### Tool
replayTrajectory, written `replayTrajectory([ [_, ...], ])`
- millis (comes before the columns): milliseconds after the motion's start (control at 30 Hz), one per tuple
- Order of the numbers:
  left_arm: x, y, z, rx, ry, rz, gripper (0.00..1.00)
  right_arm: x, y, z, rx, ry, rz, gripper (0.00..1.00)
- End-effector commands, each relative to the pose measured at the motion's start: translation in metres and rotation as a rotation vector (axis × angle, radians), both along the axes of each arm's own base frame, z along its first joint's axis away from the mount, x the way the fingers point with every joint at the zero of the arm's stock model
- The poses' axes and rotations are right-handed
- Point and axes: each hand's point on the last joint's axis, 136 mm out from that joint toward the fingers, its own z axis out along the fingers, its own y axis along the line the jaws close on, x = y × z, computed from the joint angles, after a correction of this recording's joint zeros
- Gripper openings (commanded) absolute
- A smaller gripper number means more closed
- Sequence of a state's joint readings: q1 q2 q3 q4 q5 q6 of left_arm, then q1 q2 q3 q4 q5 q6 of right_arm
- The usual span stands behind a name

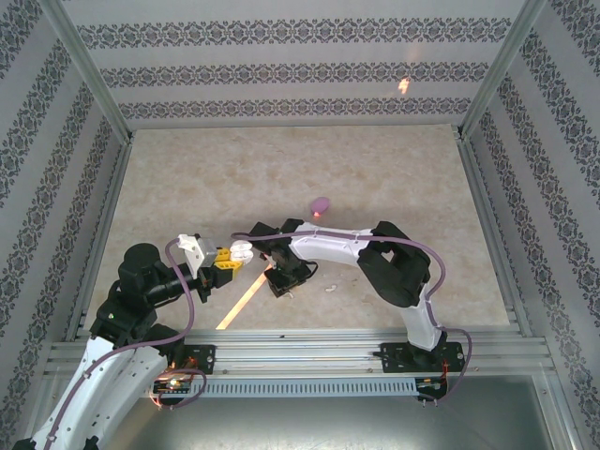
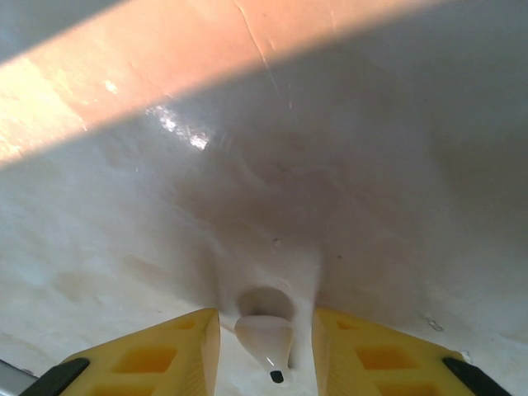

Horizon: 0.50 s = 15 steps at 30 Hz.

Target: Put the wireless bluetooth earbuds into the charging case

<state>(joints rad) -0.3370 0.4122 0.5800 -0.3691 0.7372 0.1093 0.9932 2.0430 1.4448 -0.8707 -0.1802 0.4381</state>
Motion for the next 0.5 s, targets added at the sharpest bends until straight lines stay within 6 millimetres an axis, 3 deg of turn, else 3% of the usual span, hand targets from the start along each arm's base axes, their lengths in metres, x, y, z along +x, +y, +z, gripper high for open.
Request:
replayTrajectory([
  [0, -0.0035, 0.0011, 0.0146, -0.013, -0.039, -0.008, 0.01, -0.0026, 0.0003, -0.0018, -0.03, 0.001, 0.029, 0.34],
  [467, -0.0021, 0.0022, 0.0136, -0.015, -0.028, 0.006, 0.02, -0.0057, -0.0058, -0.0049, -0.055, 0.009, 0.036, 0.23],
])
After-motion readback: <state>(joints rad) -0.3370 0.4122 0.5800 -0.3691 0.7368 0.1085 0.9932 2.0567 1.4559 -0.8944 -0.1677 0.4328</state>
